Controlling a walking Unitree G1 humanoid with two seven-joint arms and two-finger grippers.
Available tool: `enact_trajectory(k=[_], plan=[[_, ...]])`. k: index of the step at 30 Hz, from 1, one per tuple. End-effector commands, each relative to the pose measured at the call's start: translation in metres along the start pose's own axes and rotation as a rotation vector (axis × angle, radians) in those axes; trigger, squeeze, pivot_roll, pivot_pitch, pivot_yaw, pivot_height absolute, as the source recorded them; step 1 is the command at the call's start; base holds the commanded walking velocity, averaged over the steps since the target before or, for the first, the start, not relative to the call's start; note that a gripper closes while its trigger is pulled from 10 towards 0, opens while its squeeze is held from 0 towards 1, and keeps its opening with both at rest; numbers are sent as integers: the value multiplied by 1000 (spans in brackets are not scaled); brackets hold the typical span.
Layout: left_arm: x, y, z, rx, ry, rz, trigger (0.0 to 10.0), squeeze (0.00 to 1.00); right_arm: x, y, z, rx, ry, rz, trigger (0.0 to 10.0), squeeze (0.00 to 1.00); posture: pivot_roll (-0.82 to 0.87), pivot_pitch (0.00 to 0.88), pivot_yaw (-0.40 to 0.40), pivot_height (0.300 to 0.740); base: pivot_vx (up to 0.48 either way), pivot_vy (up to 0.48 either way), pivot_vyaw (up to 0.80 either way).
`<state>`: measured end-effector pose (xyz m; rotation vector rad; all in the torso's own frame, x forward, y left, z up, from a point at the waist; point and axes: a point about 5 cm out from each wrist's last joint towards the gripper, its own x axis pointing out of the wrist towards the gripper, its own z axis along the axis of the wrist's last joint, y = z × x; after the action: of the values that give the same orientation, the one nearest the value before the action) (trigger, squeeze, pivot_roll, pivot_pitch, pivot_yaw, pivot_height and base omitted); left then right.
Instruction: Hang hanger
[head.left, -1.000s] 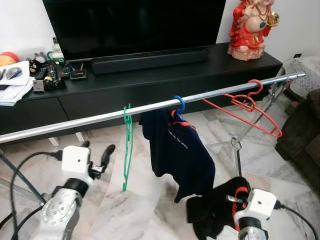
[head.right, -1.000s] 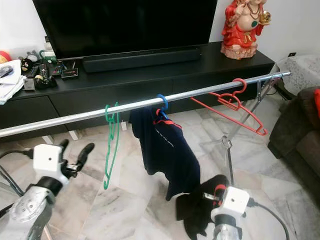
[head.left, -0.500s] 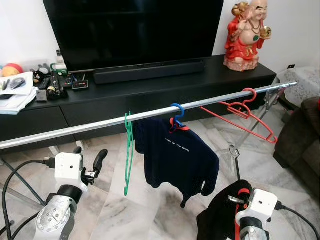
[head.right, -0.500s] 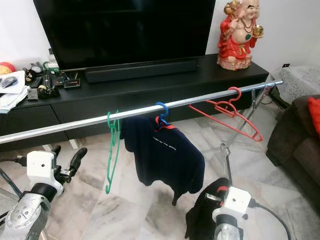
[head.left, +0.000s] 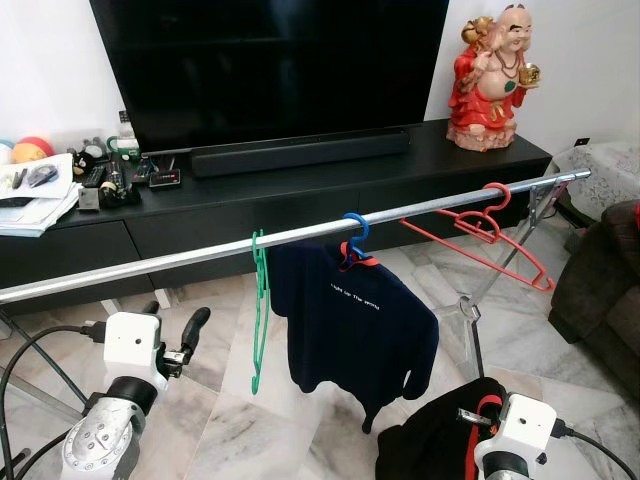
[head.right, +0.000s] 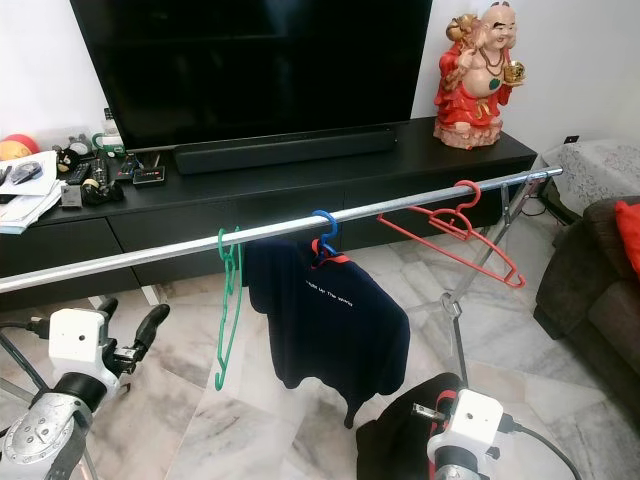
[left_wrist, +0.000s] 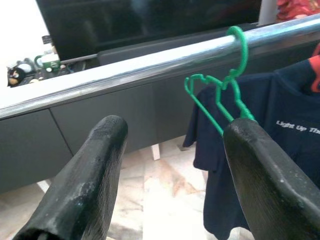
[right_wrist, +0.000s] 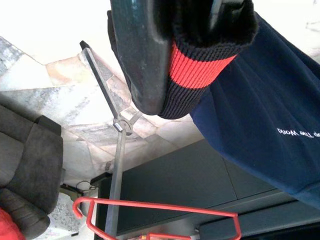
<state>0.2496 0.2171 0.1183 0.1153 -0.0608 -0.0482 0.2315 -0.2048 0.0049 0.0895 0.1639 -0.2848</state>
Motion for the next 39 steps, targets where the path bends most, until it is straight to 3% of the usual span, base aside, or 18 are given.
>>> enact_trajectory(k=[1,12,34,39], plan=[[0,-2,2,9,-6,-20,10000,0,2,4,6,1,-22,12,10000,0,7,2,44,740,0,0,0],[0,-12,3,4,-4,-66,10000,0,8,6,10,-4,-25,29,10000,0,24,41,33,740,0,0,0],[-2,-28,5,21,6,-184,10000,0,16,18,13,3,-22,60,10000,0,39,63,30,740,262,0,0],[-3,-34,5,34,25,-253,10000,0,17,19,13,0,-18,68,10000,0,46,71,23,740,55,0,0]])
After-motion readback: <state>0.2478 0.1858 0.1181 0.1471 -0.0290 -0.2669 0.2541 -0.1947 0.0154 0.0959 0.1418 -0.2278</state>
